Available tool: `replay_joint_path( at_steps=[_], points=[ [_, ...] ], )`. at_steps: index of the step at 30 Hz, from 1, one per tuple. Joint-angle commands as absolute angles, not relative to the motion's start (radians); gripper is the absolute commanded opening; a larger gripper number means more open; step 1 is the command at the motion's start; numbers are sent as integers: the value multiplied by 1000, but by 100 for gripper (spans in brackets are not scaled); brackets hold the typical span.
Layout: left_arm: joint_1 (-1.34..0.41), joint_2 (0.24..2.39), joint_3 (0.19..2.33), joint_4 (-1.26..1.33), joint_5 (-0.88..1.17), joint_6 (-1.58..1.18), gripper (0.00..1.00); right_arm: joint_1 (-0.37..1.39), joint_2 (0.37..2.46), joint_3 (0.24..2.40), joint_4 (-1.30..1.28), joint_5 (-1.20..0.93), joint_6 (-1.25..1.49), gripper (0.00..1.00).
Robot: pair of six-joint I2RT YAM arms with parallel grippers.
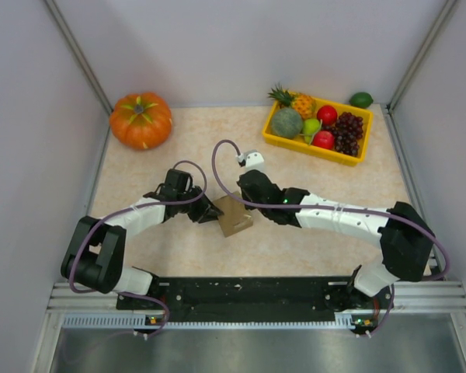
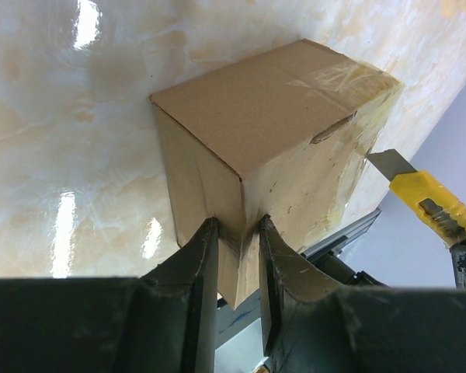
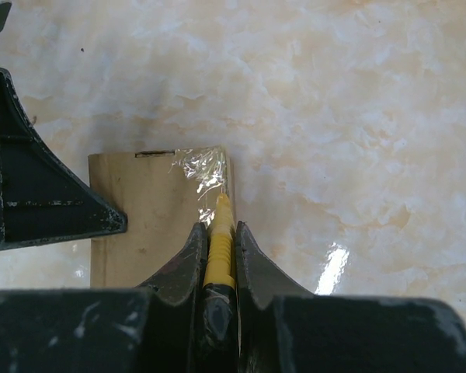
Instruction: Unpack the express box
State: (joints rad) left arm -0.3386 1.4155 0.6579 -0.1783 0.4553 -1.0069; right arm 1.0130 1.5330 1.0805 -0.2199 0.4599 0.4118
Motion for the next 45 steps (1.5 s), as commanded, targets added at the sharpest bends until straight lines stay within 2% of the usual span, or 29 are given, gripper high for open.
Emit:
replay_joint_path(
  at_steps=[1,8,25,45],
  points=[
    [-333,1428,657,-198,414,-966,1,1029,1513,1106,-261,482,385,0],
    [-333,1445,655,-201,426,-928,2,1029,1430,1091,-166,450,339,0],
    [-333,1482,664,-204,456,-893,2,1003,1499,1091,-129,419,345,0],
    [-333,1497,684,-233,436,-890,0,994,1537,1081,-155,486,344,0]
  ],
)
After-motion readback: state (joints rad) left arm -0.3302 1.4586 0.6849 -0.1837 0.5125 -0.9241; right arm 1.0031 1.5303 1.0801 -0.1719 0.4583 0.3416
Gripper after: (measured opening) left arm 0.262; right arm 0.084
